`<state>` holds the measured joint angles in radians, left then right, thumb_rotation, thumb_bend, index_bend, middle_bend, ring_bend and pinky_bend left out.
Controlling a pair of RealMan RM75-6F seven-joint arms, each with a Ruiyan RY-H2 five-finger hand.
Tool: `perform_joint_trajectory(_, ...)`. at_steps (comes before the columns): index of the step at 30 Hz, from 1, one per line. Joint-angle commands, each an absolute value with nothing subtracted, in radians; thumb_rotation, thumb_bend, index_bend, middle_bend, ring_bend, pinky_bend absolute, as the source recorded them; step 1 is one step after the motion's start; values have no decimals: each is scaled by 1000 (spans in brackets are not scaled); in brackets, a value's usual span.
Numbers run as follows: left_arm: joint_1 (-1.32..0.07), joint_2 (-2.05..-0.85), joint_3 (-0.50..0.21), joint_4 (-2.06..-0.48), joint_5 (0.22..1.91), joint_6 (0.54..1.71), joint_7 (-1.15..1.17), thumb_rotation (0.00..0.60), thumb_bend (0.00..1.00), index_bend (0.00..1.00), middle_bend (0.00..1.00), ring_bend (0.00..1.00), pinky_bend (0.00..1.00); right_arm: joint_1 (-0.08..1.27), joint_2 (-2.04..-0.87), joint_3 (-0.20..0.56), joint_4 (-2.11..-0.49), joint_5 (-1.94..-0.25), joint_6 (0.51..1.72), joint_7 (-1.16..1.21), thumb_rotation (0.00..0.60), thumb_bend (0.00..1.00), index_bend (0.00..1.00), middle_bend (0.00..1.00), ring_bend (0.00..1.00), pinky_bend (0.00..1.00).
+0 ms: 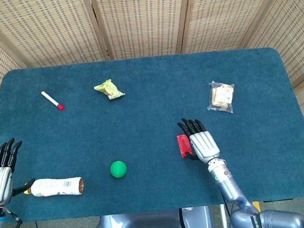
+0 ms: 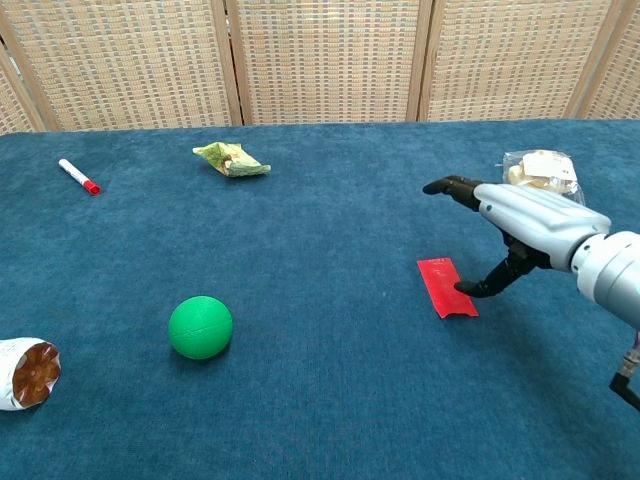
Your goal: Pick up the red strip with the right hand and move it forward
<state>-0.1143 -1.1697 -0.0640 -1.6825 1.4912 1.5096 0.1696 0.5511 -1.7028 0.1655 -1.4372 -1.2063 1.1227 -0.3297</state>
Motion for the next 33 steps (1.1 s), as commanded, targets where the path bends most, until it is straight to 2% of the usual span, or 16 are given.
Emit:
perform_joint_trajectory(1,-113,-1168,-64,-1684,1493,1513,167,600,63,0,0,0,125,549,-1707,159,-1435,-1201,1117,-335,600,387,0,0,0,0)
perform_joint_trajectory(24,-116,-1171,-67,-1682,1486,1506,172,600,66,0,0,0,125,559,-1744,146,-1357,-1133,1039,-354,600,384,0,0,0,0)
perform_joint_trajectory(33,-117,-1173,-68,-1681,1484,1504,174,600,65,0,0,0,125,581,-1794,161,-1284,-1117,1019,-367,600,387,0,0,0,0)
